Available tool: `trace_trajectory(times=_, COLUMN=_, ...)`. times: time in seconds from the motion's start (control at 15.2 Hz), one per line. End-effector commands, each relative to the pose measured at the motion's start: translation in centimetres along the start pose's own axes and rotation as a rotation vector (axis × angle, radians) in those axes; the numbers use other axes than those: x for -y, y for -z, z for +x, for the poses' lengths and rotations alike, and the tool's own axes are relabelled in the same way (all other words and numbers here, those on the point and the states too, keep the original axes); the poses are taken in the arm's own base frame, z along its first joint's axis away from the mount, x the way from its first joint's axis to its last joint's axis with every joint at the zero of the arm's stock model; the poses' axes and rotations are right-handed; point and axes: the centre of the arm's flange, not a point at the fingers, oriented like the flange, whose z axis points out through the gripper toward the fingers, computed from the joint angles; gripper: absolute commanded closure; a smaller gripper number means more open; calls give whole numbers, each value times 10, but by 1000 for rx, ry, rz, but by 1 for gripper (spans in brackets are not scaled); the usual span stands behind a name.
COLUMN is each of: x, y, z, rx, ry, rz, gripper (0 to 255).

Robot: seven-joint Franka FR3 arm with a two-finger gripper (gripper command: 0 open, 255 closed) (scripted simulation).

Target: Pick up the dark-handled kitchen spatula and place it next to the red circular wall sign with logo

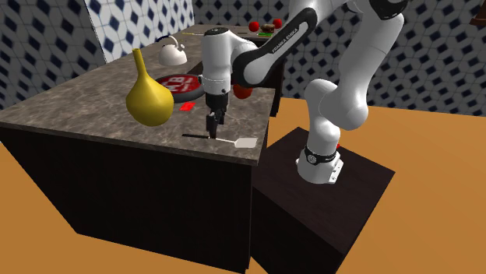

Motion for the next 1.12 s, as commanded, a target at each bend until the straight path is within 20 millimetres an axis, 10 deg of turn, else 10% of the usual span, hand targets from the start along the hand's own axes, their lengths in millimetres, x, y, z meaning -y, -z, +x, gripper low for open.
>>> trace_trajectory(times=0.0, x=-2, y=-11, z=0, rx=-1, ry=-6, rz=0, gripper=0)
trace_trajectory(times=0.73, x=-2, y=-30, z=0, rx=-1, ry=-6, rz=0, gripper=0)
trace_trajectory(times=0.79, x=-2, y=-30, z=0, rx=-1, ry=-6, rz=0, gripper=255)
trace_trajectory(times=1.06, x=-2, y=-30, z=0, rx=-1, ry=-6, rz=0, gripper=255)
